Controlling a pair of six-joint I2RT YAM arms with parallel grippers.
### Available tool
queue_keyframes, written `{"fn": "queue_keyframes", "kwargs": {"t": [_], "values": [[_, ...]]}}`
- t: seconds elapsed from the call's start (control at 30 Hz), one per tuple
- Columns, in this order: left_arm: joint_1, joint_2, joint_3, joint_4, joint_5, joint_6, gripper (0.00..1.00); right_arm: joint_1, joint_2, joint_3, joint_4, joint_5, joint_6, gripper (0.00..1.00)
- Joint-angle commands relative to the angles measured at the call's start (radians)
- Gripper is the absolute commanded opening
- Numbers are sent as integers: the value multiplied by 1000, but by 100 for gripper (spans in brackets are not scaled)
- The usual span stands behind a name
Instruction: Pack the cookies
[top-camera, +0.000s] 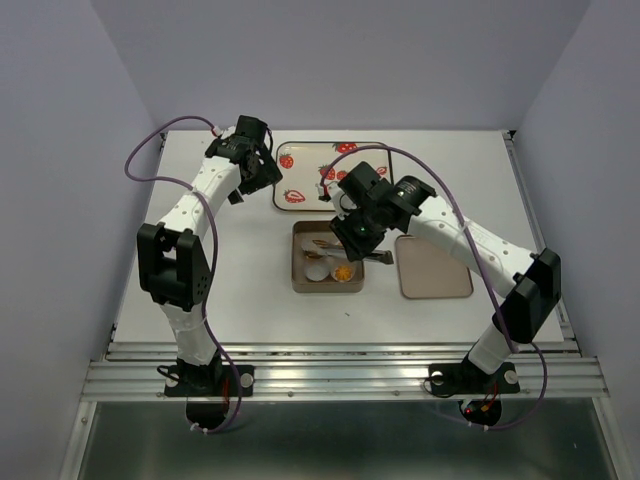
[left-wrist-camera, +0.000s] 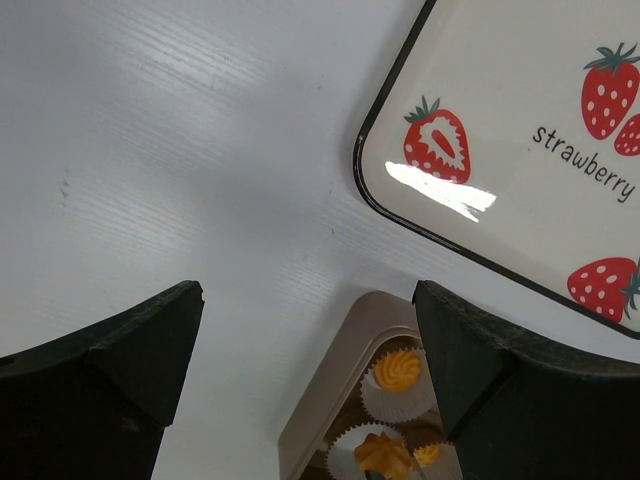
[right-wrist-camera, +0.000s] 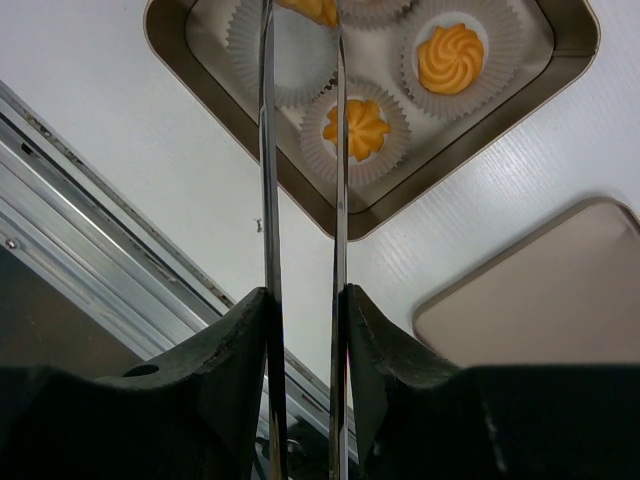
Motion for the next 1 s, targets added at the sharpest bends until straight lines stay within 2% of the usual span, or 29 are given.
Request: {"fn": "queue_keyframes", "kwargs": {"t": [0.0, 0.4, 0.97], "values": [[-4, -56, -7, 0, -16, 0, 99, 8, -19, -11, 62, 1, -15, 39], [-4, -67, -28, 10, -17, 2, 99, 27, -41, -54, 44, -28, -20, 39], [-4, -79, -46, 16, -19, 6, 99, 27, -38, -74, 113, 4, -18, 39]]}}
